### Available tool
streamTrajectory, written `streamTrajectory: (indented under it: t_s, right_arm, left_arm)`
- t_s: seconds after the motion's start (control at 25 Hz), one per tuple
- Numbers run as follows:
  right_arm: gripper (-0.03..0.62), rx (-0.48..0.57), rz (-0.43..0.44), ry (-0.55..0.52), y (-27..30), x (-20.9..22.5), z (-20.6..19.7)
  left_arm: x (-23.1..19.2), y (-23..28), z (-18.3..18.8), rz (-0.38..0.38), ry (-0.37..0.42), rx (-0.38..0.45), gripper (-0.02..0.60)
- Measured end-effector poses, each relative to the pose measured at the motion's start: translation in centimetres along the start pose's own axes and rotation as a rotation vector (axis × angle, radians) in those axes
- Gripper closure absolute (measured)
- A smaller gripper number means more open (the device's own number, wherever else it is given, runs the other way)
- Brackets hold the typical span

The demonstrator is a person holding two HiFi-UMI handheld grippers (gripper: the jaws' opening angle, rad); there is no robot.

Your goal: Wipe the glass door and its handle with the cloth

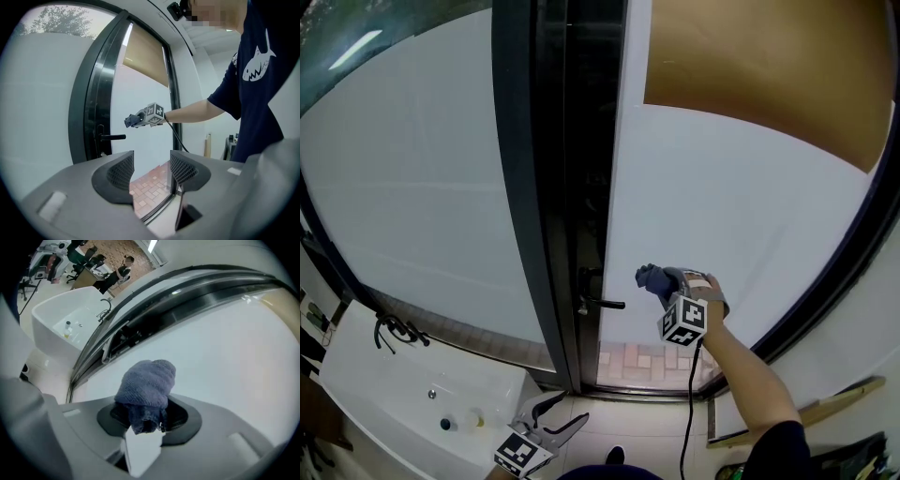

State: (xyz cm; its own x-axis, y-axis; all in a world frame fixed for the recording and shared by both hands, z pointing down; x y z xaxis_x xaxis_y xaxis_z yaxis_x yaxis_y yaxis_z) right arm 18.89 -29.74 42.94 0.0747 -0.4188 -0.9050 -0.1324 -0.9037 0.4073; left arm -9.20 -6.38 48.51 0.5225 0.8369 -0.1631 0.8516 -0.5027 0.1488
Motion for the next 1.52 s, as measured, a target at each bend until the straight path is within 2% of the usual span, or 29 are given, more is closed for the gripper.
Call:
streamTrajectory:
  t_s: [0.4, 0.56, 0.64, 0.76, 0.88, 1.08, 1.28, 1.52]
  right_arm:
    - [0.448, -0.167, -0.056, 0.121, -5.0, 0.8, -10.6]
    - [0.448, -0.205, -0.065, 0.169, -5.9, 0.8, -12.4]
    - [0.448, -0.188, -0.067, 0.190, -6.1, 0.9, -12.0]
    - [0.448, -0.082, -0.056, 0.245, -6.2, 1.4, -9.2]
    - [0.448, 0.072, 0.000, 0.308, -5.4, 2.0, -4.1]
    - [0.448, 0.257, 0.085, 0.283, -2.9, 2.3, 5.5]
    - [0.448, 0.300, 0.107, 0.258, 0.6, 2.9, 11.3]
    - [0.448, 0.266, 0.141, 0.231, 4.1, 1.8, 14.4]
  left_arm:
    - [0.6, 1.5, -0.1, -0.064, 0.021, -0.030, 0.345]
    - [0.4, 1.3, -0.3, -0.065, 0.020, -0.037, 0.345]
    - [0.4, 1.1, -0.2, -0.061, 0.014, -0.035, 0.345]
    - [0.4, 0.9, 0.0, -0.052, 0.007, -0.029, 0.345]
    - [0.2, 0.6, -0.5, -0.041, 0.012, -0.036, 0.345]
    - [0.1, 0.0, -0.5, -0.012, 0.003, -0.027, 0.345]
    - [0.0, -1.0, -0.7, 0.038, -0.018, -0.014, 0.345]
    - [-0.3, -2.3, -1.1, 0.092, -0.044, -0.003, 0.345]
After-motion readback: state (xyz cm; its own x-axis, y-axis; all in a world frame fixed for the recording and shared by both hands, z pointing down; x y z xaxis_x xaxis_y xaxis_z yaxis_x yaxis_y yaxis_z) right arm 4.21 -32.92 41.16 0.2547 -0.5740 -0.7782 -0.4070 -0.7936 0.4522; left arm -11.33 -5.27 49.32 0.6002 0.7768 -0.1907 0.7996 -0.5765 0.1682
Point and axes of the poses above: the fingertips, and each gripper's own axes: y forward along the fingers, x to its right, z out of its top, the point moved 7 cm from there along -y, backward along the fingers, and after that the axes turned 12 degrees about -y, right-handed, at the moved point
